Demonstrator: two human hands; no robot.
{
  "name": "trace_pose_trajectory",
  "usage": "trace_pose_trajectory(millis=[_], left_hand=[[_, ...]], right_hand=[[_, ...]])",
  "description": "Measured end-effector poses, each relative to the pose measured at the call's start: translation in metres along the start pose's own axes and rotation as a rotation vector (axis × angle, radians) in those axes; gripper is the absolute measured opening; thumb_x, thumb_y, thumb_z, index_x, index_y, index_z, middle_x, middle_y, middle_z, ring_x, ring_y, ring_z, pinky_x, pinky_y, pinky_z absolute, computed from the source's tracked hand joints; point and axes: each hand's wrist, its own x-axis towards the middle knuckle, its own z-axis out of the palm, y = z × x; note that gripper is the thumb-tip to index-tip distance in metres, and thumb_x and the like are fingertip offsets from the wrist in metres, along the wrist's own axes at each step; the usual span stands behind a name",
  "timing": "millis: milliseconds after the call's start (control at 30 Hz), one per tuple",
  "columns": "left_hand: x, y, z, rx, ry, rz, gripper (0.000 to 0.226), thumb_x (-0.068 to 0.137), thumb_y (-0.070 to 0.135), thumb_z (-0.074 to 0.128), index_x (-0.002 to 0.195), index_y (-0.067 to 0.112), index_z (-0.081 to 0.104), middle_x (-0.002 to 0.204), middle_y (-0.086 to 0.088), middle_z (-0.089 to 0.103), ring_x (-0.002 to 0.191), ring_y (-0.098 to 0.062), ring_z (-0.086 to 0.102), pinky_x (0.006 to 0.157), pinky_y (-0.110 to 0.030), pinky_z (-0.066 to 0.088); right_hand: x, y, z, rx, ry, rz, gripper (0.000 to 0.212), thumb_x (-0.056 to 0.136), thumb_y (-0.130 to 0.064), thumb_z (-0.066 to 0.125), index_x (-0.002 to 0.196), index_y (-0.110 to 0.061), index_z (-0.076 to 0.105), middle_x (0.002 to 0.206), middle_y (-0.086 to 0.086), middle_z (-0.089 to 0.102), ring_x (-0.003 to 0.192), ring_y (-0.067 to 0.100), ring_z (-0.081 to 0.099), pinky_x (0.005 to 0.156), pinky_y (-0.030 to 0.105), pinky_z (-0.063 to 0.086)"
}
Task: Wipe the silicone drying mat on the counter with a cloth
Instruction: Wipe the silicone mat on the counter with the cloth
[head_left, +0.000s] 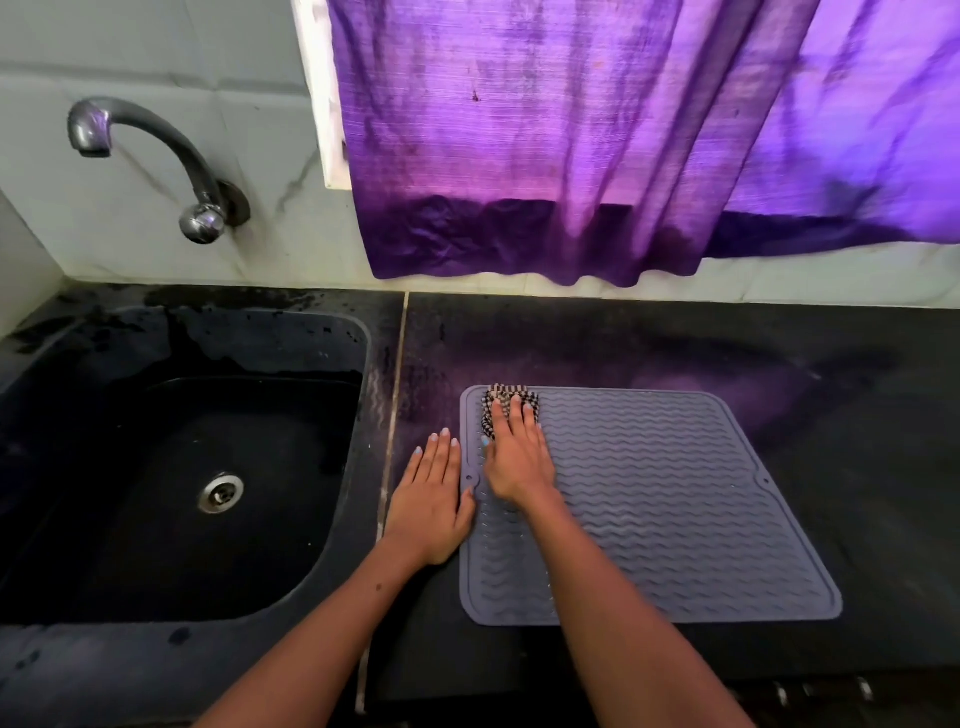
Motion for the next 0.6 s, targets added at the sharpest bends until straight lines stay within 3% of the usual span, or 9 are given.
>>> trace_pose_trajectory(millis=[200, 400, 600], left_hand=[[-0.002, 0.000, -0.002, -0.010, -0.009, 0.012, 0.086, 0.073, 0.049, -0.016, 0.146, 0.005, -0.007, 0.156, -0.012, -0.011, 0.144, -0.021, -0.012, 0.113, -0.031, -0.015], [0.001, -0.002, -0.002, -0.043, -0.007, 0.011, 0.088, 0.071, 0.048, -0.015, 0.147, 0.006, -0.004, 0.157, -0.011, -0.008, 0.145, -0.019, -0.010, 0.116, -0.032, -0.011], [0.000, -0.004, -0.002, -0.026, 0.006, 0.015, 0.089, 0.071, 0.044, -0.019, 0.147, 0.005, 0.002, 0.157, -0.011, -0.003, 0.145, -0.019, -0.006, 0.113, -0.029, -0.012]], right_hand=[[-0.001, -0.004, -0.002, 0.094, 0.043, 0.018, 0.058, 0.098, -0.017, 0.034, 0.150, -0.023, 0.009, 0.159, 0.003, -0.004, 0.147, 0.020, -0.006, 0.121, 0.036, 0.000], [-0.010, -0.012, -0.025, 0.748, 0.222, 0.172, 0.045, 0.098, -0.011, 0.040, 0.143, -0.020, 0.037, 0.149, 0.003, 0.037, 0.137, 0.022, 0.035, 0.113, 0.033, 0.027], [-0.055, -0.023, 0.006, 0.169, 0.161, -0.112, 0.059, 0.095, -0.009, 0.041, 0.149, -0.017, 0.019, 0.159, 0.004, 0.011, 0.147, 0.019, 0.003, 0.119, 0.031, -0.001]])
